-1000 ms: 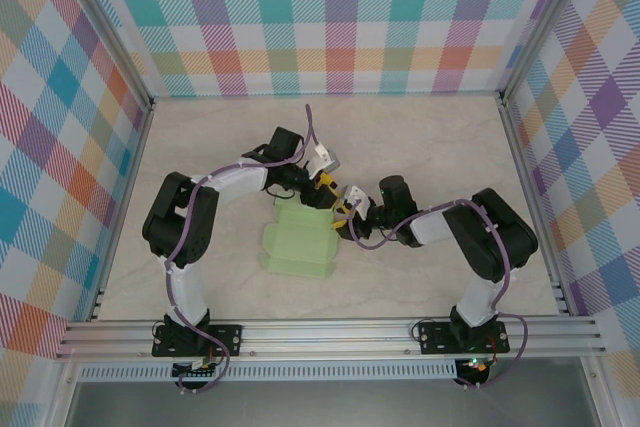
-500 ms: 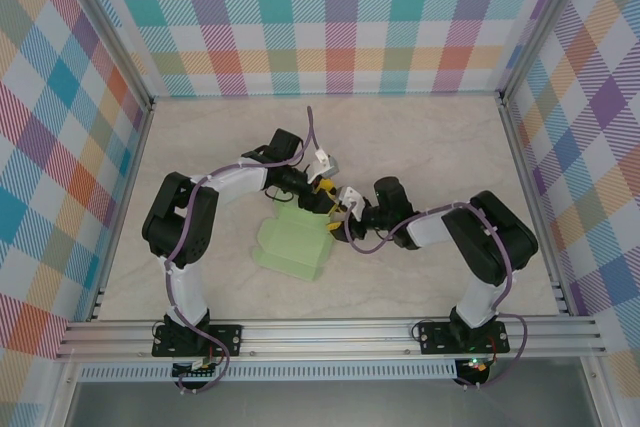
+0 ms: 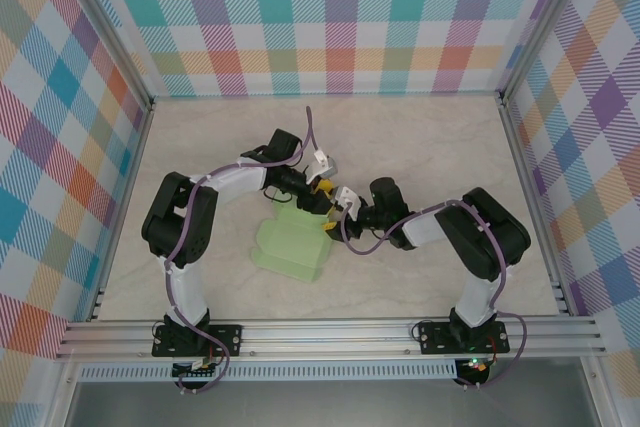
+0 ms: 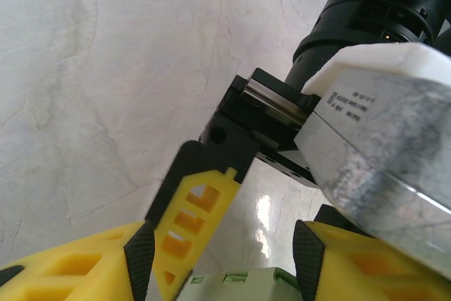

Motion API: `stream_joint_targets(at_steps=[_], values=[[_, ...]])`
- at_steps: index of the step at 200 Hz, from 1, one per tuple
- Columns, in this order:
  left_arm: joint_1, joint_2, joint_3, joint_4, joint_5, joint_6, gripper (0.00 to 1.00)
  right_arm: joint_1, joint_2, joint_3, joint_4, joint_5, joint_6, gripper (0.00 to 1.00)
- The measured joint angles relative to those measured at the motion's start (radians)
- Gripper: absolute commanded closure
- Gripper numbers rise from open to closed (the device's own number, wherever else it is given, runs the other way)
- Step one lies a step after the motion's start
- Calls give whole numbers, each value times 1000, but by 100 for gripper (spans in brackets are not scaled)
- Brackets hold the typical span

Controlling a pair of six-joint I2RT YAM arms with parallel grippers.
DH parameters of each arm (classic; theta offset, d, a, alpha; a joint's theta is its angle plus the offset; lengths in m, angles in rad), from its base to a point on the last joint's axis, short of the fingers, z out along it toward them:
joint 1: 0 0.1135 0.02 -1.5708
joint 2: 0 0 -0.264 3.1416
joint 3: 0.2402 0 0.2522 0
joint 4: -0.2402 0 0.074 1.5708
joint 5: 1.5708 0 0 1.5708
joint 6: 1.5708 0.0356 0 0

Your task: Fold the paper box

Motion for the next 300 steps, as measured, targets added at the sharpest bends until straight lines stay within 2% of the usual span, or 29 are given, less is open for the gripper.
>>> stream_joint_targets(at_steps=[32,52,79,101,155,213,253,269,300], values=[[3,0,0,5,-5,-1,44,11,0,-4,9,24,2,53],[9,0,0,8,-5,-5,44,34,0,-16,47,91,3,52],[18,0,0,9,-8,-13,44,67,2,-39,115,224,10,58],[23,-1,0,25,-15,-20,44,90,15,-44,164,315,14,58],[28,-1,8,62,-50,-63,40,111,30,-49,218,442,14,63],[53,-25,11,64,-89,-200,33,110,32,-50,225,505,24,65],[95,-138,16,72,-110,-323,32,108,32,-45,213,505,41,65],[108,-185,21,88,-149,-372,31,104,32,-35,199,497,44,65],[157,-225,13,126,-294,-513,31,102,32,-25,180,489,57,65]])
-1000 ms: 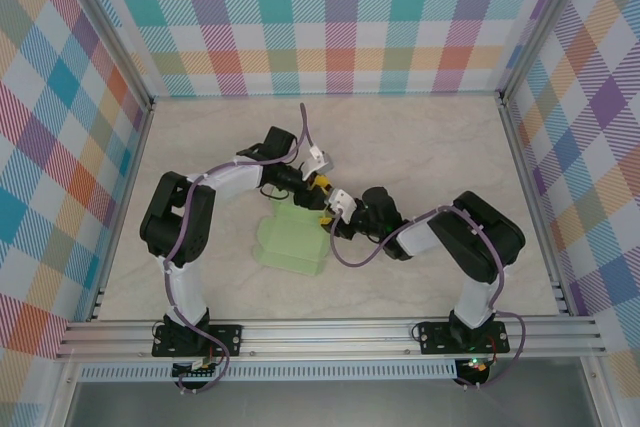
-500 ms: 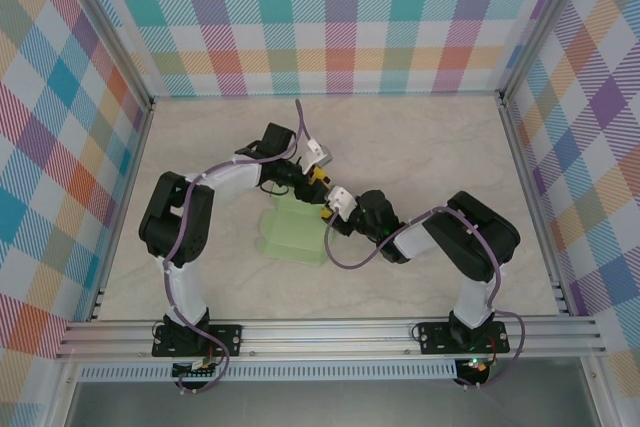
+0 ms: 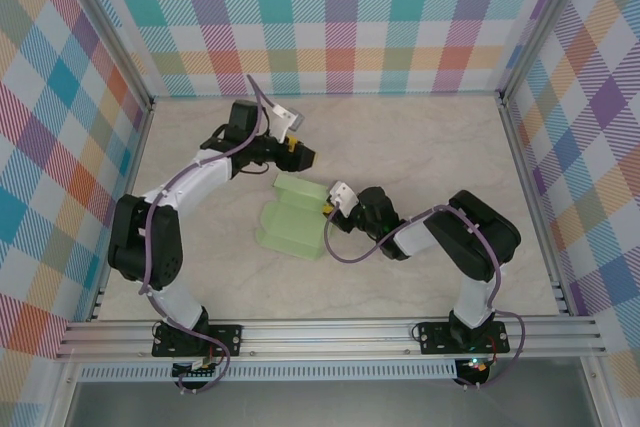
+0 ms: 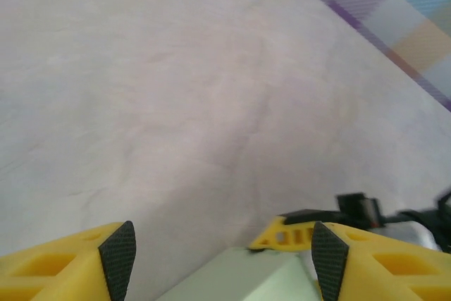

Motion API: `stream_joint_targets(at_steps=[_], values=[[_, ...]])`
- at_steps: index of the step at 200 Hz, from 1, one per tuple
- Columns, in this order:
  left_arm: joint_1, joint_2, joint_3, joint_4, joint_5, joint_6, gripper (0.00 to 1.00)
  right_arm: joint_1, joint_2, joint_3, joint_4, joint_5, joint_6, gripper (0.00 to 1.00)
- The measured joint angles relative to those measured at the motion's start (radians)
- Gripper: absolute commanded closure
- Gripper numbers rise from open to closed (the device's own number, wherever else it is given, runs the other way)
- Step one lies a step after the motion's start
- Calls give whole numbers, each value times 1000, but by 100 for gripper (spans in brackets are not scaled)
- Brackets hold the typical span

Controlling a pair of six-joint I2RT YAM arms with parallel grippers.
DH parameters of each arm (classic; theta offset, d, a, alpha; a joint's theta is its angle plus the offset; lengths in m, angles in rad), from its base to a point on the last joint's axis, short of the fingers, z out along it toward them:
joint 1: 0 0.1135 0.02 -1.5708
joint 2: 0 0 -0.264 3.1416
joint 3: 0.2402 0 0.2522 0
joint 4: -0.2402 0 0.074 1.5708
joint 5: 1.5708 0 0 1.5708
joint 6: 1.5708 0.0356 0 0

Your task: Fold the paper box

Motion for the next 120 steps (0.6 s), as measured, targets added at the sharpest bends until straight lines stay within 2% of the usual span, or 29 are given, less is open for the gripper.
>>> stream_joint_targets(at_steps=[31,66,87,120], values=[[48,-14,-101,26,-114,-113,31,-13,0,18,-31,-27,10,59],[40,-14,-202,18,-209,-163,31,-36,0,37,-87,-90,15,45],[39,-14,-215,33,-227,-172,31,-53,4,37,-145,-132,16,40],[39,-10,-206,32,-237,-169,31,-92,-5,39,-214,-238,-3,39]])
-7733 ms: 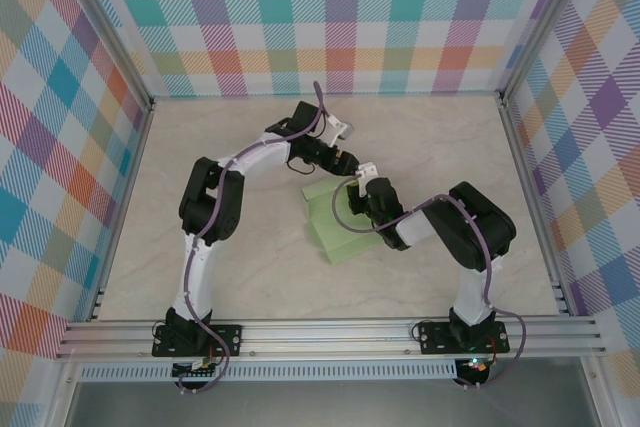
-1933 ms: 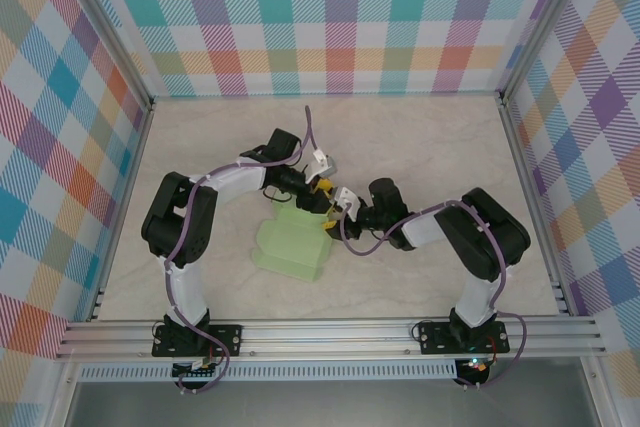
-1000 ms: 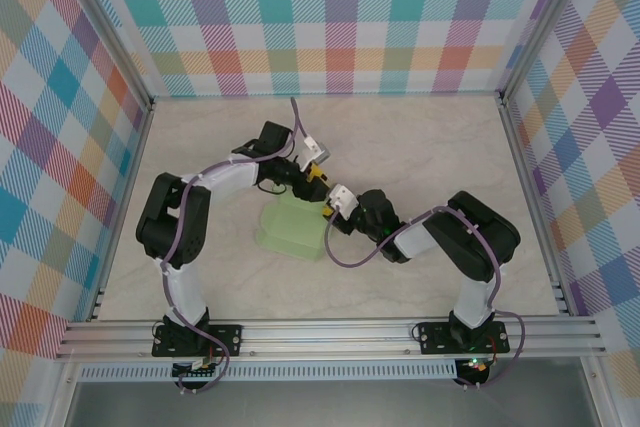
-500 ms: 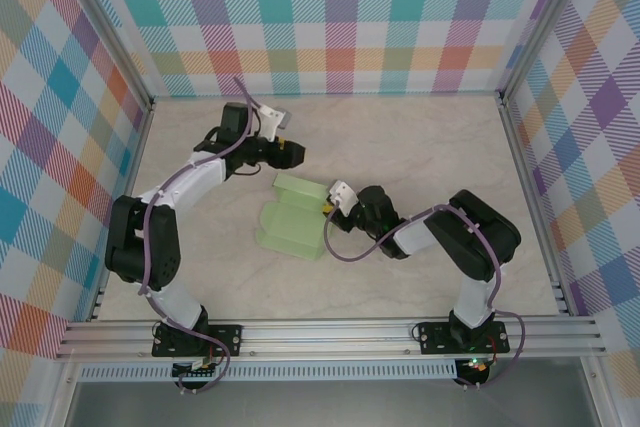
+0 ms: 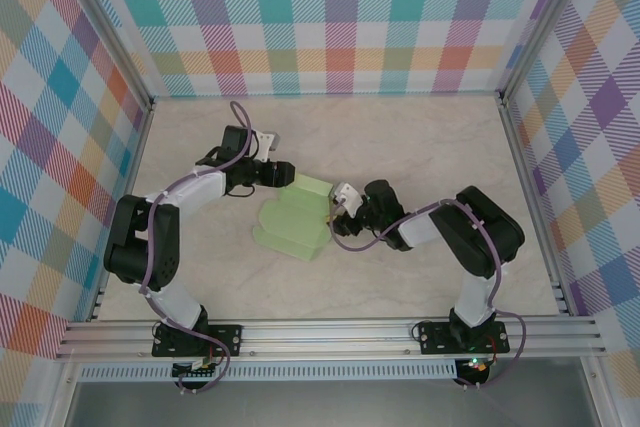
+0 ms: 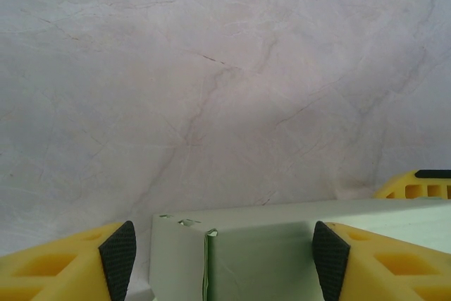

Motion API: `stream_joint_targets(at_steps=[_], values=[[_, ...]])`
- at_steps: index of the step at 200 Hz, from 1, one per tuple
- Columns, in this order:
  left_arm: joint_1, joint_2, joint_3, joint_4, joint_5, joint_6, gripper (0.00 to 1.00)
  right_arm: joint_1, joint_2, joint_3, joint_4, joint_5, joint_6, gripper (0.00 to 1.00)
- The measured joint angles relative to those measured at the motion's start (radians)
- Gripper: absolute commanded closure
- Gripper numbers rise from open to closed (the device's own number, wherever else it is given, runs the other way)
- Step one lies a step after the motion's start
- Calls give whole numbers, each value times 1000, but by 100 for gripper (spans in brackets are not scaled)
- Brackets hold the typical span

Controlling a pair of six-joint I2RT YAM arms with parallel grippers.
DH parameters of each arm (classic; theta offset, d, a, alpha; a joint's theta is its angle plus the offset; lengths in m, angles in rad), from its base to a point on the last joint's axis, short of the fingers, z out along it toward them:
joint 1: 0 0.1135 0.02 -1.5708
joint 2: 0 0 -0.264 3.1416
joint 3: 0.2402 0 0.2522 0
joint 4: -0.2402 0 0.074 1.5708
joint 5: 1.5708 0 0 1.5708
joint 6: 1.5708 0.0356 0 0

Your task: Fold the paper box

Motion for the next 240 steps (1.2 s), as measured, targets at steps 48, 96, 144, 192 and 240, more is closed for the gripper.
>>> stream_joint_targets(at_steps=[48,96,144,192,240], values=[[-1,13,27,-24,-16,11,32,-34,-43,17,-84,-87,-18,37],[-1,13,23,-21,-9,42,34,-43,-115,35,-198,-97,-60,34],[-1,12,10,6,-3,53,39,-45,-156,126,-354,-121,-171,30],[-1,5,4,5,1,75,43,-45,-107,270,-482,-123,-241,30],[-5,-19,-19,1,-3,88,45,-46,-49,332,-556,-123,-272,31]])
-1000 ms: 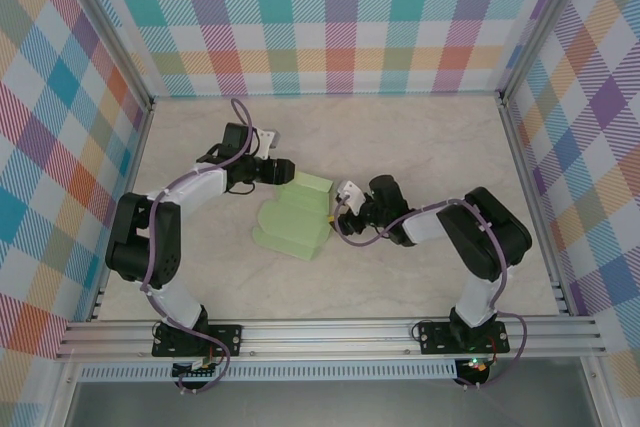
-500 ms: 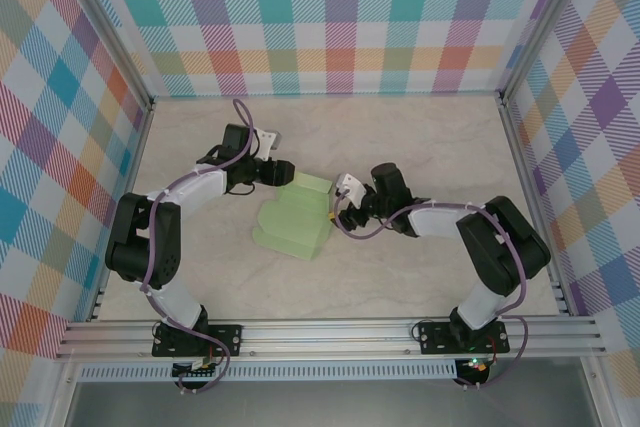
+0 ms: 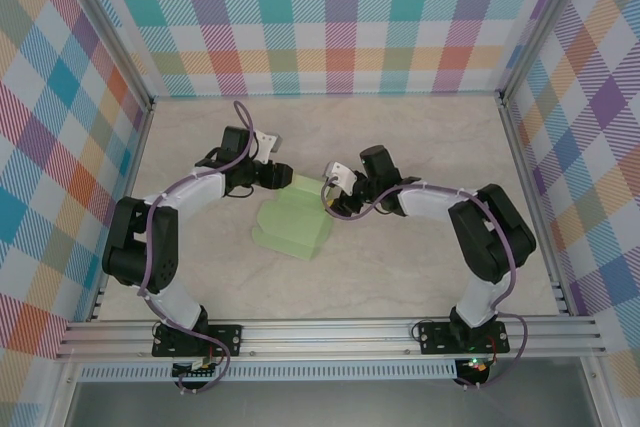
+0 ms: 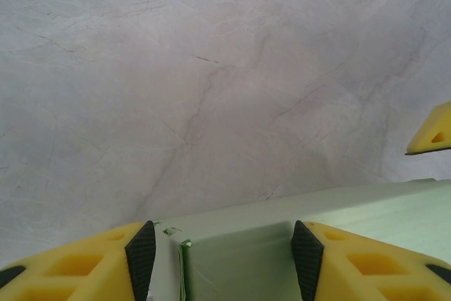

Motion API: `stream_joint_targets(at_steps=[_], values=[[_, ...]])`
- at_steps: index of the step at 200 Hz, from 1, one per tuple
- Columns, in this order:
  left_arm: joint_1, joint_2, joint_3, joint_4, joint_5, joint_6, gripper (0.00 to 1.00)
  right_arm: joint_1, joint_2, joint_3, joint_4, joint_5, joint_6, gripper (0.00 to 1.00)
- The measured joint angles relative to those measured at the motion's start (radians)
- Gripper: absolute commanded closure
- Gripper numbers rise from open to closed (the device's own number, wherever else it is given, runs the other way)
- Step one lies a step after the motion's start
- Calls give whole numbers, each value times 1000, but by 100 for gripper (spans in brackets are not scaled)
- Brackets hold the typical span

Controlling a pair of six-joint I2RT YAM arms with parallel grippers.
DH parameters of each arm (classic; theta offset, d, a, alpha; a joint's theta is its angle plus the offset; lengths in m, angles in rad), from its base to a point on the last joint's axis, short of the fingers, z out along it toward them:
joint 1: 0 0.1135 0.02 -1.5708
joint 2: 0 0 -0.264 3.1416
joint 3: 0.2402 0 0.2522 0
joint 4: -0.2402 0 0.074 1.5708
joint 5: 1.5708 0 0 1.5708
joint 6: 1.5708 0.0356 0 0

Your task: Fold the paper box

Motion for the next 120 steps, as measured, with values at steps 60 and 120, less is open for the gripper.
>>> stream_joint_targets(at_steps=[60,120], values=[[-8,-1,3,-9,-18,3,45,0,34,19,-2,0,4,34],[-15,3,17,-27,-32,2,46,1,37,49,-22,-9,-10,45]])
